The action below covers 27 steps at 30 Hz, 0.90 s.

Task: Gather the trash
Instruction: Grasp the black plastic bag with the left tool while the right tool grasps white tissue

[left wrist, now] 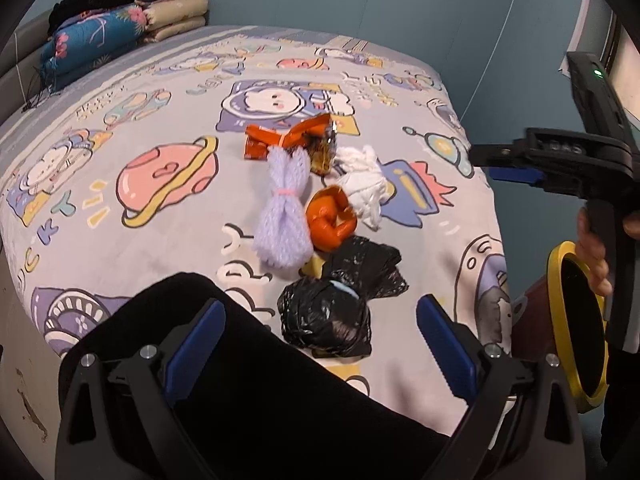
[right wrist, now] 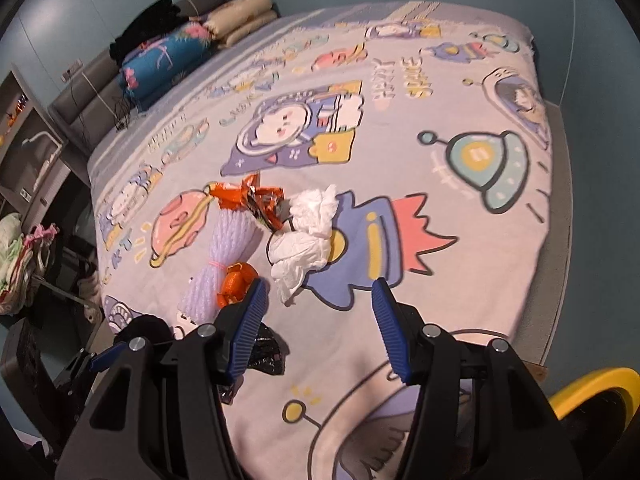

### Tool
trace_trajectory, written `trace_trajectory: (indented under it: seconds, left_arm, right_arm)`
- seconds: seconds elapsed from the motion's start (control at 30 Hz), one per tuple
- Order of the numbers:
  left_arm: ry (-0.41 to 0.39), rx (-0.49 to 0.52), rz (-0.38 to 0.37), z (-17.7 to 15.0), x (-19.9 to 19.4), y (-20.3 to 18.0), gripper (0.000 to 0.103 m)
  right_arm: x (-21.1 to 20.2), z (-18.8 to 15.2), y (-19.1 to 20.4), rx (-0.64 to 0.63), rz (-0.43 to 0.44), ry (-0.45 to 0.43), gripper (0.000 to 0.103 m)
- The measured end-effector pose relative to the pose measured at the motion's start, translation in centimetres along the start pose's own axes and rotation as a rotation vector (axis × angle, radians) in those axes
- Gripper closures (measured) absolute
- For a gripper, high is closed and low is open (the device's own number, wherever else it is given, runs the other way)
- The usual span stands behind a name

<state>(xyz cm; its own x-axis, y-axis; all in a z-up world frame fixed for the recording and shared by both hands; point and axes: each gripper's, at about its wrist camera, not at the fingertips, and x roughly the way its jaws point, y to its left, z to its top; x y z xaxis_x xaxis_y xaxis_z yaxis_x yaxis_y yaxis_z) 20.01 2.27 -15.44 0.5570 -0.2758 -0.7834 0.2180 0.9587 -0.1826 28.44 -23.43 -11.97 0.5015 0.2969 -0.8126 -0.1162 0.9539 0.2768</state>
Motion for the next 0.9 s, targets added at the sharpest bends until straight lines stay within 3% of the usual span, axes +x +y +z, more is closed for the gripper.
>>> trace_trajectory:
  seconds: [0.37,0.73,0.9]
  left_arm:
    - [0.064,0.006,-0.028,0.1,3.0,-0.3,0.010]
    - [0.100,0.009,-0.053,0.5,5.2,-0.9,0.010]
    - [0.114,0.007,-0.075,0.3,5.8,-1.1,0.016]
  right_arm:
    - [7.3,2.5,0.7,0.006,-0.037,0.133,0.051]
    - [12.7,4.0,1.7,0.014,-0.072,0.214,0.051]
    - [14.1,4.1,1.9,0.015,-0.087,0.223,0.051]
